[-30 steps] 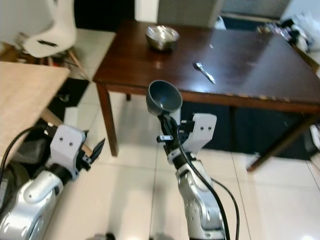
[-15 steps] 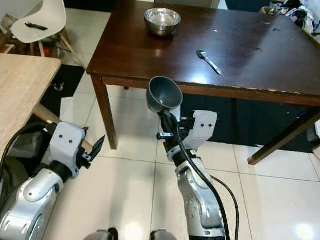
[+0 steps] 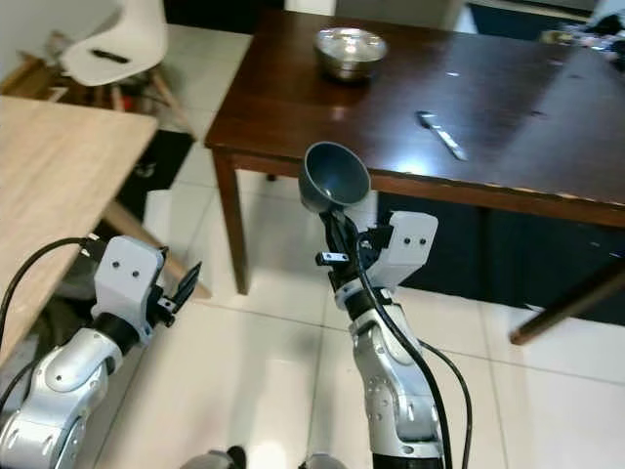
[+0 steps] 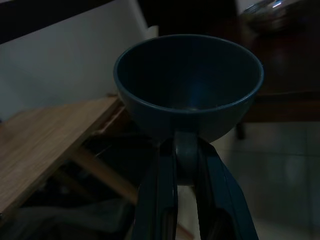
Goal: Setting the table
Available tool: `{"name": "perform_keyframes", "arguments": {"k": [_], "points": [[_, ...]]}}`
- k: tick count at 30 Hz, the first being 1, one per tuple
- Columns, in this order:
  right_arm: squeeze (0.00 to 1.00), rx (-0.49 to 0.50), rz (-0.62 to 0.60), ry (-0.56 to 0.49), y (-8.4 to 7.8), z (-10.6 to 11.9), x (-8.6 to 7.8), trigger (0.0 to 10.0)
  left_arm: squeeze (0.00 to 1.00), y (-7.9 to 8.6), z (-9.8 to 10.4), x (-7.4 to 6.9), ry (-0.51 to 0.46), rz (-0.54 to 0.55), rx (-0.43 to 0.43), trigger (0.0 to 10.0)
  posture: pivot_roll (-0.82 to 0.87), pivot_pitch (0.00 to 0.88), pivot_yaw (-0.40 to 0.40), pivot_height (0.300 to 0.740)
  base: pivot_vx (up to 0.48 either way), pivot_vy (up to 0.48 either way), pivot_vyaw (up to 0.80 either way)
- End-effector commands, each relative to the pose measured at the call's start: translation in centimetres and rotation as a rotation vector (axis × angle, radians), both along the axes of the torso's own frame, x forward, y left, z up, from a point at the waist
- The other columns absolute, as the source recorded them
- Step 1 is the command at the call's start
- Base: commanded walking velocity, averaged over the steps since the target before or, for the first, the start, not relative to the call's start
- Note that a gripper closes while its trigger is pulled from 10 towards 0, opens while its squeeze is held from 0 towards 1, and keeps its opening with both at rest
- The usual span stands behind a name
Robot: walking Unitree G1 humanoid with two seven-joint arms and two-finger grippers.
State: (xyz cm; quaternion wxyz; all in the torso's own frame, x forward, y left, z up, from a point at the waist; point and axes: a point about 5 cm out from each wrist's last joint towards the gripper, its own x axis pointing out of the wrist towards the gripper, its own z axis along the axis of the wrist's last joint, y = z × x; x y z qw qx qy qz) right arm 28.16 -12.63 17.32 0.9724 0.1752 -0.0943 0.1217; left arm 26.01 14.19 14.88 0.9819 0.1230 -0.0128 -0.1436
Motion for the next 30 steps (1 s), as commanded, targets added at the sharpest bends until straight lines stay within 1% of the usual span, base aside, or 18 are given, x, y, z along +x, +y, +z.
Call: {"name": "perform_keyframes", "arguments": {"k": [1,15,24,30], "points": [[0.00,0.007,-0.022,0.001,-0.5,-0.1,0.1,10.0,0.00,0.0,-0.5,0.0,0.022,0.004,0.009,10.0,-0.05,0.043,0.032,0.740,0.000,0.000,0.78],[0.00,0.013,-0.070,-0.004,-1.7,0.2,0.6,10.0,0.00,0.0,-0.1,0.3,0.005,0.012,0.009,10.0,-0.05,0.043,0.036,0.740,0.000,0.000,0.78],[0.00,0.013,-0.071,-0.004,-1.8,0.1,0.7,10.0,0.00,0.1,0.4,0.3,-0.023,0.014,0.023,10.0,-0.05,0.041,0.036,0.740,0.000,0.000,0.77],[0.00,0.012,-0.071,-0.007,-1.8,0.1,0.8,10.0,0.00,0.1,0.5,0.4,-0.026,0.007,0.026,10.0,-0.04,0.034,0.039,0.740,0.000,0.000,0.77]]}}
